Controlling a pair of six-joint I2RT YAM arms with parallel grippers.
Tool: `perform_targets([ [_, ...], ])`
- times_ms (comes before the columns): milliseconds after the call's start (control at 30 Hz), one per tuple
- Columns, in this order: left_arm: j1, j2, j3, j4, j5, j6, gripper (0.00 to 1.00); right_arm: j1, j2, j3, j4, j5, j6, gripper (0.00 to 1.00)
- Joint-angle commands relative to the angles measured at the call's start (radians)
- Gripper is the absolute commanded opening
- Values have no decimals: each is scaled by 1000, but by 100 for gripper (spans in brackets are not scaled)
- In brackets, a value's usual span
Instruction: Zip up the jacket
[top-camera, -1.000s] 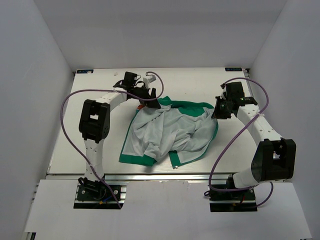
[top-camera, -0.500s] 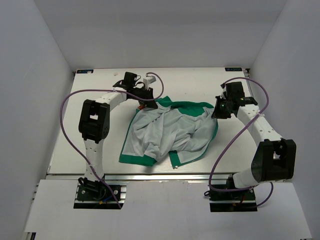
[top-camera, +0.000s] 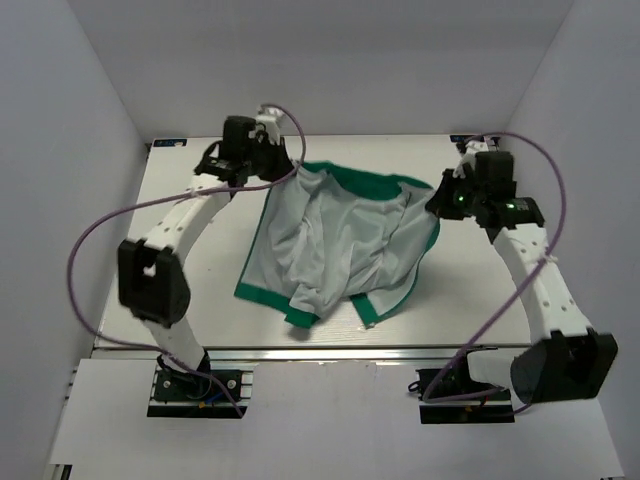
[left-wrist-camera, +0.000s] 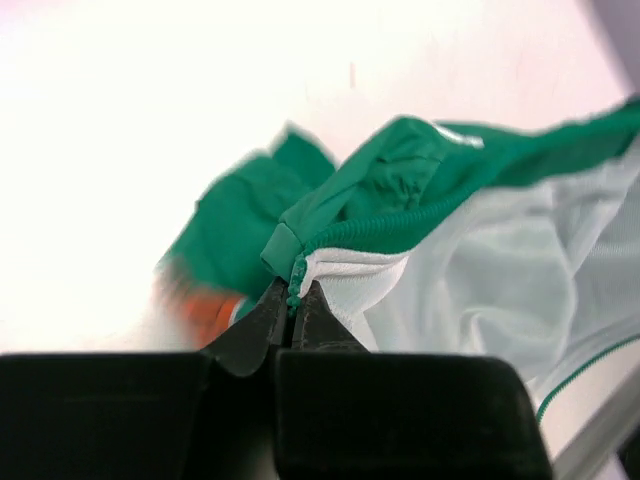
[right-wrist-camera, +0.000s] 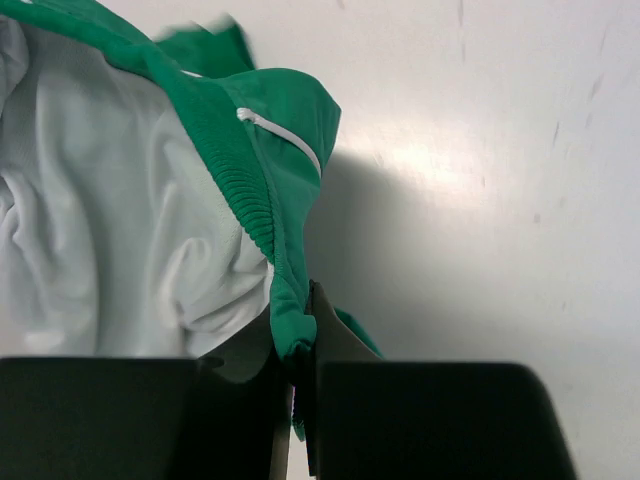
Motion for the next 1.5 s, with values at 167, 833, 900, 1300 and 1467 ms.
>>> perform_targets([
  [167,-61,-591,89,-3,-251,-207,0,-3,-276,359,91,-281,-70,0],
  [833,-50,-828,92,-38,-314,-363,0,-3,-318,510,87,-260,5,0],
  [900,-50,-778,46,-56,-380,-363,0,-3,-287,438,119,-214,5,0],
  [1300,-67,-163,92,-171,-809,-472,0,169,285,410,182,146,34,0],
  [1467,-128,379,541,-323,-885,-593,0,294,772,855,-55,436,167,0],
])
